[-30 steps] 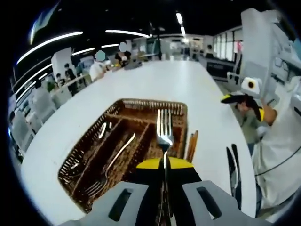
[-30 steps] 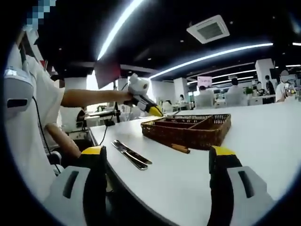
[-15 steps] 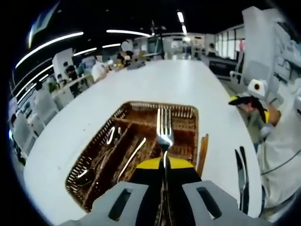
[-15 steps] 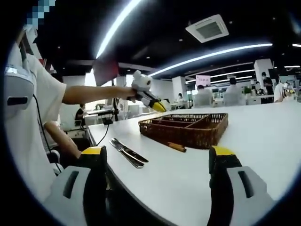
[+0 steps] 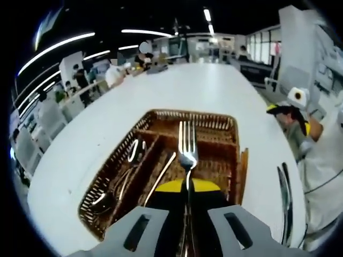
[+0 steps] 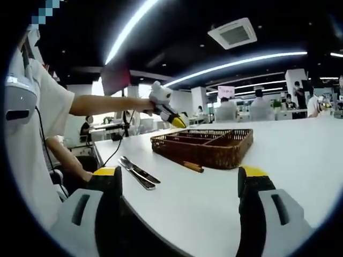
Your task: Arrange the knives, forks, and spoons in their matching storage slots by inserting each utensil handle-first until every utensil is classified and aligned in the correct compartment
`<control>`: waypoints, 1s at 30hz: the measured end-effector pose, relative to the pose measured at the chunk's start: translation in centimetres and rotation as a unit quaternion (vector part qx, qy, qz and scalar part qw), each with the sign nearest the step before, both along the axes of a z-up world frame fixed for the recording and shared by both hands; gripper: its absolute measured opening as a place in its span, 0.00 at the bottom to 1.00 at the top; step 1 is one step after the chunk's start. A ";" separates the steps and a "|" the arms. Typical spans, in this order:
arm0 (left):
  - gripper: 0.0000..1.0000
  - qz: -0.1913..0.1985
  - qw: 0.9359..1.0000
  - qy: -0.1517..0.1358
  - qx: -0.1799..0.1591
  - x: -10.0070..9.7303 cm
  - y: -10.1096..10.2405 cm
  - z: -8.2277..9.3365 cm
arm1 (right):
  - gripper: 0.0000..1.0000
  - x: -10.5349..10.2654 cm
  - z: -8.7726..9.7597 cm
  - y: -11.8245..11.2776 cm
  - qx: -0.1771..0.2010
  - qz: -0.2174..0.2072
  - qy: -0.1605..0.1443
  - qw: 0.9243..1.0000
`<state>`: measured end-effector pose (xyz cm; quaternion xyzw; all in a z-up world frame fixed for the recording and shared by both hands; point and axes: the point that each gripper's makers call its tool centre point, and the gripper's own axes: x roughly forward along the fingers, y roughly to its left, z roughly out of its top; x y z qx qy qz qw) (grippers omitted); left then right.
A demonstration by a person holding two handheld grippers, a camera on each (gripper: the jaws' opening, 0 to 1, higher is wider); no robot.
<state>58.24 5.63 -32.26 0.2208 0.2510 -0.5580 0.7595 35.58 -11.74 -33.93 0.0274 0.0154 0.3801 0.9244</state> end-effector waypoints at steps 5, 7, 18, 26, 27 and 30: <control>0.02 -0.003 1.000 -0.002 0.010 0.6 0.0 -0.6 | 0.93 0.3 -0.2 0.0 -0.008 -0.007 0.003 1.000; 0.02 -0.004 1.000 -0.001 0.011 1.0 -0.1 -0.5 | 0.93 0.5 -0.3 0.1 -0.009 -0.010 0.003 1.000; 0.02 -0.002 1.000 0.005 0.018 2.7 -0.3 -1.4 | 0.92 0.9 -0.2 0.3 -0.008 -0.011 0.005 1.000; 0.02 -0.017 0.999 -0.011 0.046 3.6 0.7 -1.2 | 0.92 1.3 -0.2 0.3 -0.002 -0.011 0.007 1.000; 0.02 -0.015 0.999 0.001 0.040 3.6 0.6 -1.2 | 0.92 1.3 -0.2 0.4 -0.002 -0.010 0.008 1.000; 0.02 -0.017 0.999 -0.002 0.049 3.7 0.6 -1.9 | 0.92 1.4 -0.3 0.8 -0.003 -0.007 0.008 1.000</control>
